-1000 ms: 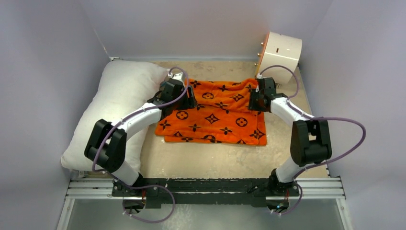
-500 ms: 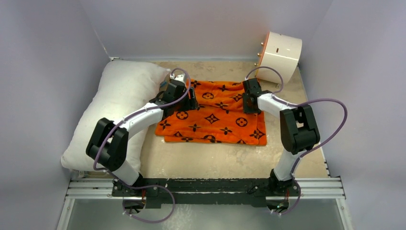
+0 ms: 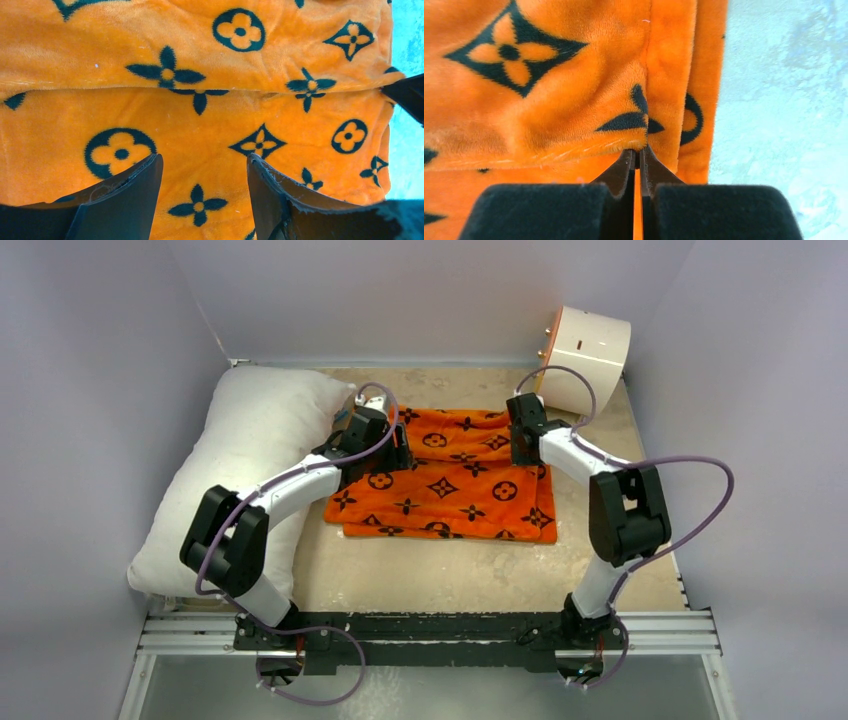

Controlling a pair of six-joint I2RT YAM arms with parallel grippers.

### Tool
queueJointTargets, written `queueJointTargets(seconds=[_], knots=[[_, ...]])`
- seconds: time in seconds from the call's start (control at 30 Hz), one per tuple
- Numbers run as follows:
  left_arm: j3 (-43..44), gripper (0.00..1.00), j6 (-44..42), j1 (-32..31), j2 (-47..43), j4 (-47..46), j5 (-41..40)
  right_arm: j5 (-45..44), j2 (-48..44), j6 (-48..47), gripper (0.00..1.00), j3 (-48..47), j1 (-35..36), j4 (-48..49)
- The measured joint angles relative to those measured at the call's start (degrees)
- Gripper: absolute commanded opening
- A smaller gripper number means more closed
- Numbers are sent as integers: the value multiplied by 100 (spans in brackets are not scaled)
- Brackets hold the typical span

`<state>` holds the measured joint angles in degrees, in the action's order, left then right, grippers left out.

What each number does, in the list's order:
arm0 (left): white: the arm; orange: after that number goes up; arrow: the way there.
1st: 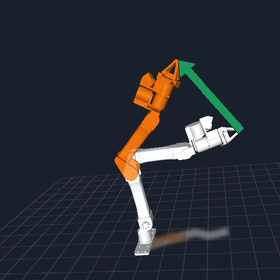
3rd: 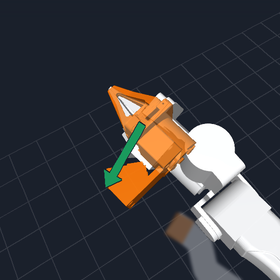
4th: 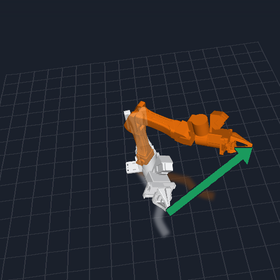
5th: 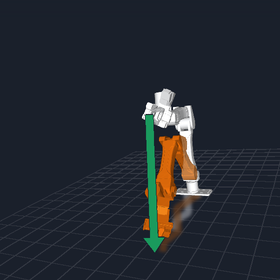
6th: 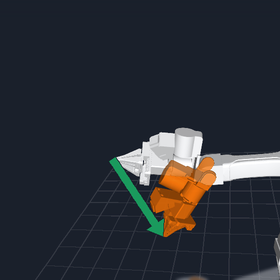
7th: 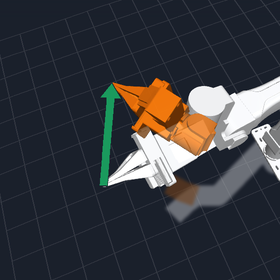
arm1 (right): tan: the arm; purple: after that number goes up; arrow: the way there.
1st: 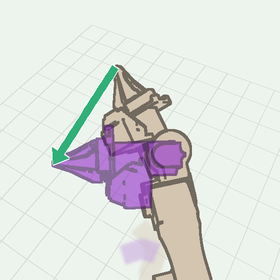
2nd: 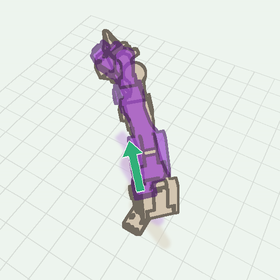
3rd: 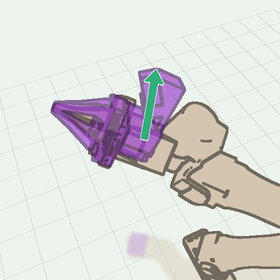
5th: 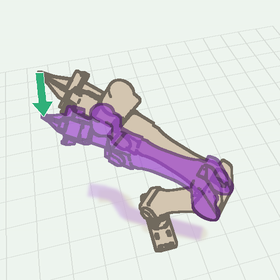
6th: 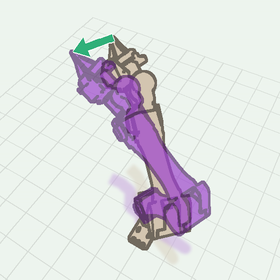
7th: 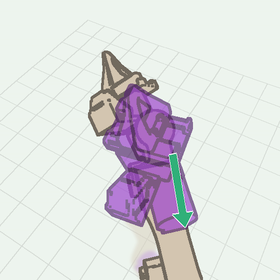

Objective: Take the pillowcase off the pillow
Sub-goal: Fold the pillowcase at the center of the board.

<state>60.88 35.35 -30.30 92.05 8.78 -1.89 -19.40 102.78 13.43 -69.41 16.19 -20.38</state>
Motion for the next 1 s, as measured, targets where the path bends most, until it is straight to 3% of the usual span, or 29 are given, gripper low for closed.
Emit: queueJointTargets(seconds=[0.3,0.33,0.4,0.47,0.6,0.83,1.0], knots=[[308,61,-297,35,76,435,-400,-68,-667,4,1,59,0,-35],[411,61,-354,81,103,525,-448,-66,-734,11,11,140,0,-28],[566,61,-455,260,116,638,-461,-50,-866,48,42,350,-11,-31],[647,61,-505,479,114,684,-461,9,-960,101,51,542,-42,-55],[662,61,-654,828,70,929,-575,280,-1099,229,53,837,-103,-164],[398,61,-800,833,-396,1281,-651,911,-1998,804,53,1676,-114,-490],[284,61,-800,844,-619,1412,-693,1091,-2037,1266,50,1692,-114,-802]])
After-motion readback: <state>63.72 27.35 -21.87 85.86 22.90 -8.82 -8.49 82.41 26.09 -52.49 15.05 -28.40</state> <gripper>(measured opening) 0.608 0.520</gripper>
